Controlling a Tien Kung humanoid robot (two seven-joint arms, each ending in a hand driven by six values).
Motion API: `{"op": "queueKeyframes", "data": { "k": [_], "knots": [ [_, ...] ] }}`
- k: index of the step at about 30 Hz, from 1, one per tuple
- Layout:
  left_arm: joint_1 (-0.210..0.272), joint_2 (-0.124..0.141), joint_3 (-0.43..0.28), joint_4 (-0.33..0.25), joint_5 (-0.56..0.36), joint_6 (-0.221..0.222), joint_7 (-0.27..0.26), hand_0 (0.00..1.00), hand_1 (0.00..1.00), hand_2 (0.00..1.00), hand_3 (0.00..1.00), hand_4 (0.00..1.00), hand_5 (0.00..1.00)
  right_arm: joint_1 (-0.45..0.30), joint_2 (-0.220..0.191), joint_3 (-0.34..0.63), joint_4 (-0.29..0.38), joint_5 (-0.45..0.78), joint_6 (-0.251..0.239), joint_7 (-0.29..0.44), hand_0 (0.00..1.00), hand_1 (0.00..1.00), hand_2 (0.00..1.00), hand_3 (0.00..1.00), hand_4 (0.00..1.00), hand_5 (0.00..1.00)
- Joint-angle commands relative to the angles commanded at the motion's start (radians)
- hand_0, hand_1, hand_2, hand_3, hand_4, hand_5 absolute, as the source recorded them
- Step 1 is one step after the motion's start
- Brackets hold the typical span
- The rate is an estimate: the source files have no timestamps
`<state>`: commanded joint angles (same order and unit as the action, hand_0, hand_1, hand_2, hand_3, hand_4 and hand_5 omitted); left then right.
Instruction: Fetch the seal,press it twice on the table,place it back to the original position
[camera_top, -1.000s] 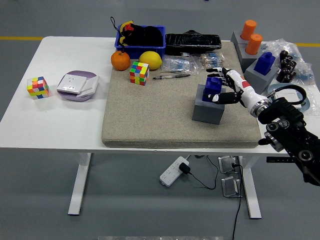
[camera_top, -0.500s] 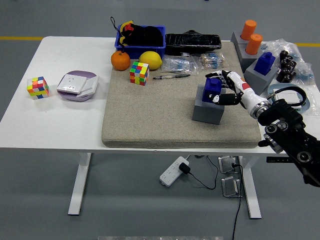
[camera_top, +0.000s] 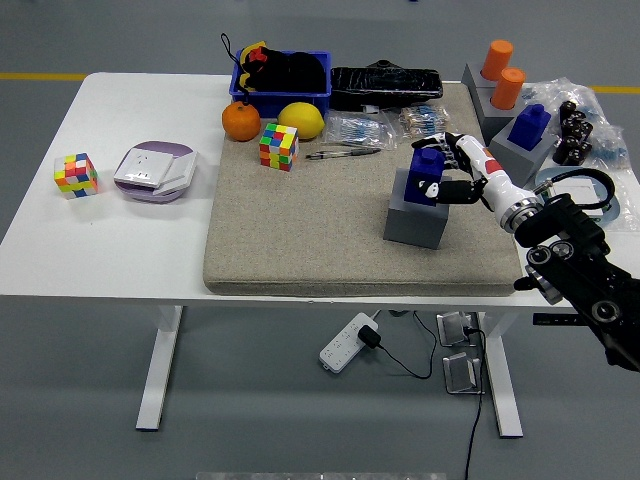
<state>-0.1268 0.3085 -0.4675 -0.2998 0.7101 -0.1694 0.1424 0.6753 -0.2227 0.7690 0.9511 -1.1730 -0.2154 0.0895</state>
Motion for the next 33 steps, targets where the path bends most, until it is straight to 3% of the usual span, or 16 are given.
{"op": "queueKeyframes", "data": {
  "k": [12, 25, 33],
  "knots": [
    [0.002, -0.001, -0.005, 0.000, -0.001, 0.000, 0.000, 0.825, 0.796, 0.763, 0.815, 0.746, 0.307, -0.006, -0.020, 0.037, 0.073, -0.020, 0.007, -0.015, 0.599, 0.462, 0.460, 0.501, 0.541, 0.002],
    [0.006, -0.001, -0.011, 0.002, -0.001, 0.000, 0.000, 0.825, 0.795, 0.763, 0.815, 0.746, 0.308, -0.047, -0.092, 0.158, 0.215, -0.072, 0.019, -0.042, 0.586, 0.451, 0.449, 0.494, 0.581, 0.002],
    [0.009, -0.002, -0.011, 0.003, -0.001, 0.000, 0.000, 0.825, 0.795, 0.762, 0.815, 0.746, 0.308, -0.096, -0.125, 0.242, 0.231, -0.085, 0.021, -0.042, 0.586, 0.449, 0.446, 0.494, 0.591, 0.002]
  ]
}}
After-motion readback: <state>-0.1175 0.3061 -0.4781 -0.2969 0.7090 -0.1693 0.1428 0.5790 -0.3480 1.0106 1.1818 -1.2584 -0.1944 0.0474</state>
